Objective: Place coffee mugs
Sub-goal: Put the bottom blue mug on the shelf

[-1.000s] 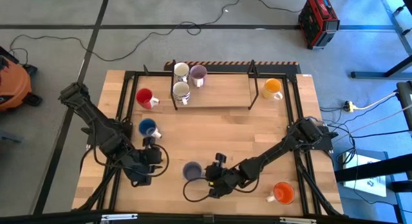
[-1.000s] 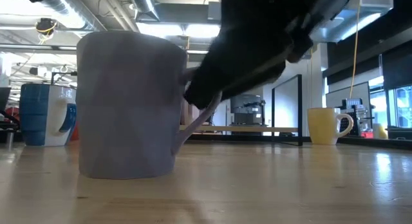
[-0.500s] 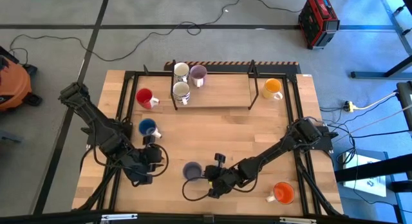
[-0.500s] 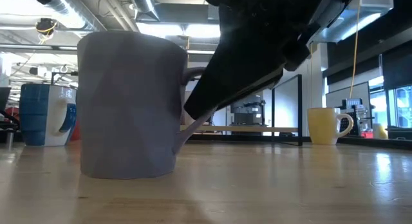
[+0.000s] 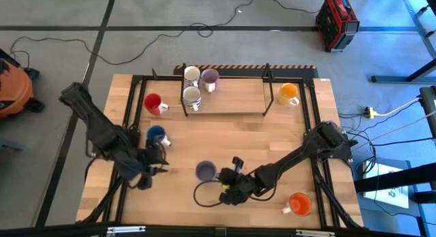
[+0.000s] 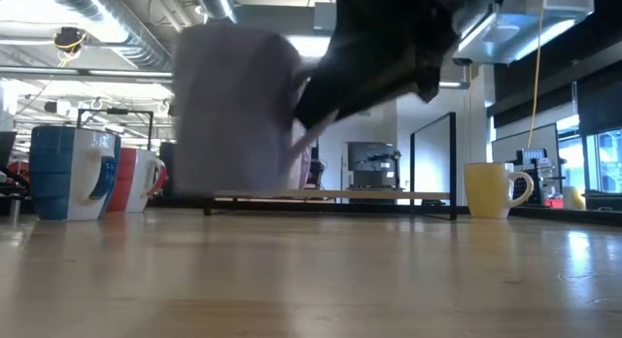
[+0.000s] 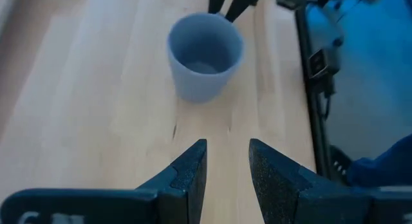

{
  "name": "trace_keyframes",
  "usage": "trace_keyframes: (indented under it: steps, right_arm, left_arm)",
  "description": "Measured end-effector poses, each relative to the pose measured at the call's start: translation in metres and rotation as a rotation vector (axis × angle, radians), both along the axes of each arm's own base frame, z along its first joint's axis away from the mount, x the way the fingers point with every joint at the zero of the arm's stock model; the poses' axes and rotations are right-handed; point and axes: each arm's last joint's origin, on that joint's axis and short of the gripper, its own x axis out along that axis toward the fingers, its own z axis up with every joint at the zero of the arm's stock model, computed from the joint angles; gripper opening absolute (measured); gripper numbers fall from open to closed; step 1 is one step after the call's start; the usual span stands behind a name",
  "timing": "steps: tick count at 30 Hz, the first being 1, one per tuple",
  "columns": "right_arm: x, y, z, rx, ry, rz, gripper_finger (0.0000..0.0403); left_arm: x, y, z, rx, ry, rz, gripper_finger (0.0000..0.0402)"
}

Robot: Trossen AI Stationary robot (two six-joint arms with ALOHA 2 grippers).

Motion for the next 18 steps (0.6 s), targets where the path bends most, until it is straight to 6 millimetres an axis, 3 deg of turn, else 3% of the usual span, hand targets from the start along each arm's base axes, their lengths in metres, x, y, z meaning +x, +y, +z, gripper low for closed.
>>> trace_keyframes:
  steps: [6, 18]
  right_arm:
    - [0.002, -0.026, 0.018, 0.001, -0.072, -0.214, 0.0023]
    - [0.025, -0.127, 0.034, 0.009, -0.105, -0.520, 0.0023]
  left_arm:
    - [-0.023, 0.026, 0.025, 0.001, -0.150, -0.003, 0.0110]
    - [-0.059, 0.063, 0.047, 0.100, -0.317, -0.046, 0.0110]
